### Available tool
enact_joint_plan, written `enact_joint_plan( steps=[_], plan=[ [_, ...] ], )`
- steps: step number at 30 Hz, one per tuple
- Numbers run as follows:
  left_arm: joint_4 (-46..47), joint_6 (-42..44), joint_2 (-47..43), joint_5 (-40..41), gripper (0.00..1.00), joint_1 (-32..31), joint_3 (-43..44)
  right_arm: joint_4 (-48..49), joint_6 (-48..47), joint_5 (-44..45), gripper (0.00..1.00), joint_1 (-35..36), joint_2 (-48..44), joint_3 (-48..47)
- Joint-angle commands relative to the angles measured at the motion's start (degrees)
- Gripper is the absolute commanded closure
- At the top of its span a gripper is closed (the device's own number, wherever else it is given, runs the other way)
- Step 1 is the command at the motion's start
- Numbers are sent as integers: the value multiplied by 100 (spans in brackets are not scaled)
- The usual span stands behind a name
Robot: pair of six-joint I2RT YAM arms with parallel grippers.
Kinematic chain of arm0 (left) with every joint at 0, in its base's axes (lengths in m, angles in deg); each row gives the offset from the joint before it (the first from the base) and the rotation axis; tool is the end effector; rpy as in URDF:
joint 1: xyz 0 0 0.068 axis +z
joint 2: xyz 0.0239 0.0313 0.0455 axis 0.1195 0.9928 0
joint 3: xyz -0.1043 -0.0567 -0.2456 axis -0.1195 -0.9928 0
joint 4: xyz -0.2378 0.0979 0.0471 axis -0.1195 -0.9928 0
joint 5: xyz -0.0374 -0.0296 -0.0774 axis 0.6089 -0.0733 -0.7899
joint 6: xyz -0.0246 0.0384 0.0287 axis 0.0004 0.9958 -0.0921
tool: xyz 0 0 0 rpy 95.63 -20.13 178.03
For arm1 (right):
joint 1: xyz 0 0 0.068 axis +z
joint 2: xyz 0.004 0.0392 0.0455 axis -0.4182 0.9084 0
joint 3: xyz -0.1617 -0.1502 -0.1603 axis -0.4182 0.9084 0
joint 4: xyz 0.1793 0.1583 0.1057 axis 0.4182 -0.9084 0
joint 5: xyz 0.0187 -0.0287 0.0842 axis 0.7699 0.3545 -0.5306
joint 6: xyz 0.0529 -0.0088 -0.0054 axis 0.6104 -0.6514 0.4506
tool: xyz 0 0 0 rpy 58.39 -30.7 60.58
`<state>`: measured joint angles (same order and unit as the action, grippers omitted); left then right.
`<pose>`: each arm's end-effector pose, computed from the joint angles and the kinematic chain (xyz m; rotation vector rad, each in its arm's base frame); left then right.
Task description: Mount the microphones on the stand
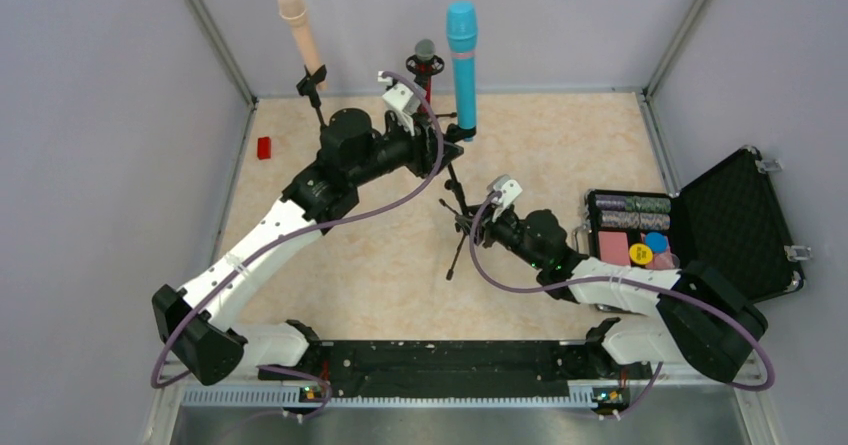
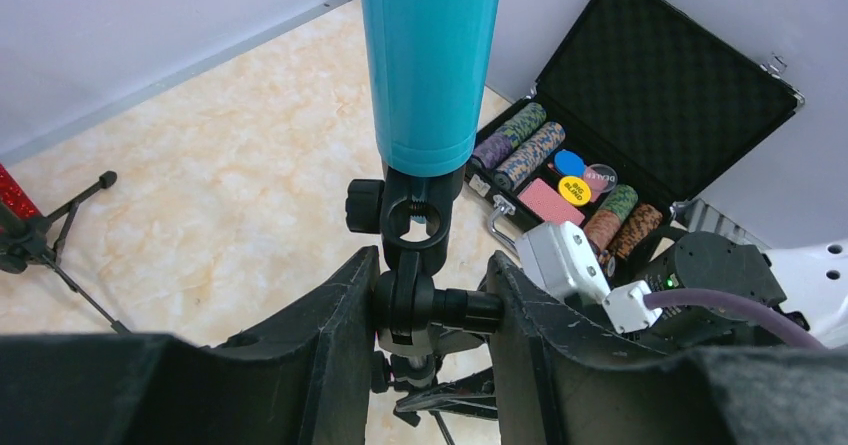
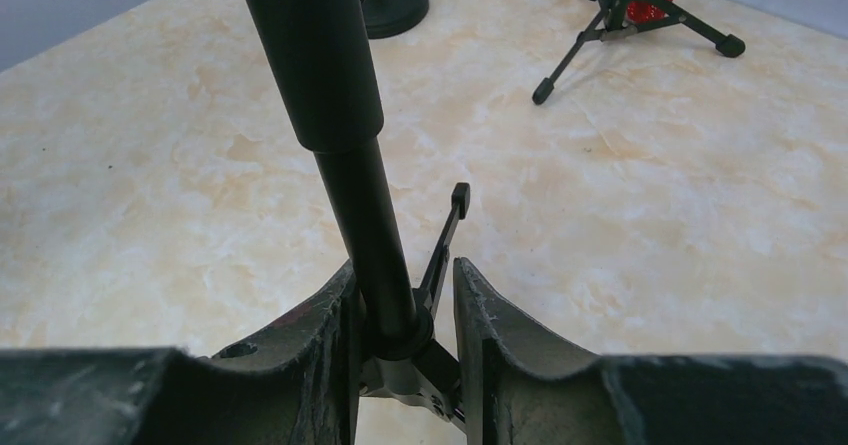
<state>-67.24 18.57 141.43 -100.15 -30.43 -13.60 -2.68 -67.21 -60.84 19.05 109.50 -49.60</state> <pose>0.2274 -0.1874 0.4195 0.6064 1.6220 -0.9374 0.1824 0.1774 0.2106 -0.6127 1.5813 0.6750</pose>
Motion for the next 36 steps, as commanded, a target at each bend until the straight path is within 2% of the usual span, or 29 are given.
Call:
enact_joint_plan(
  steps=[1, 6, 13, 16, 24, 30, 36],
  plan=[
    [648, 102, -150, 533, 100, -64, 411, -364, -21, 165, 100, 53, 49, 61],
    [833, 488, -284, 225, 100, -67, 320, -351, 47, 39, 100, 53, 90, 66],
    [2061, 1061, -717, -891, 100, -70, -237, -140, 119, -7, 100, 53, 193, 196],
    [2403, 929, -840, -1213, 100, -60, -277, -100, 114, -7, 100, 53, 209, 262],
    [2584, 560, -1071, -1569, 100, -59, -87, -40, 140, 70, 100, 53, 247, 422],
    [3106, -259, -1228, -1908, 100, -59, 153, 60, 140, 180, 100, 54, 342, 507],
    [2846, -75, -1334, -1747, 100, -59, 161, 47, 146, 158, 100, 53, 337, 439]
  ],
)
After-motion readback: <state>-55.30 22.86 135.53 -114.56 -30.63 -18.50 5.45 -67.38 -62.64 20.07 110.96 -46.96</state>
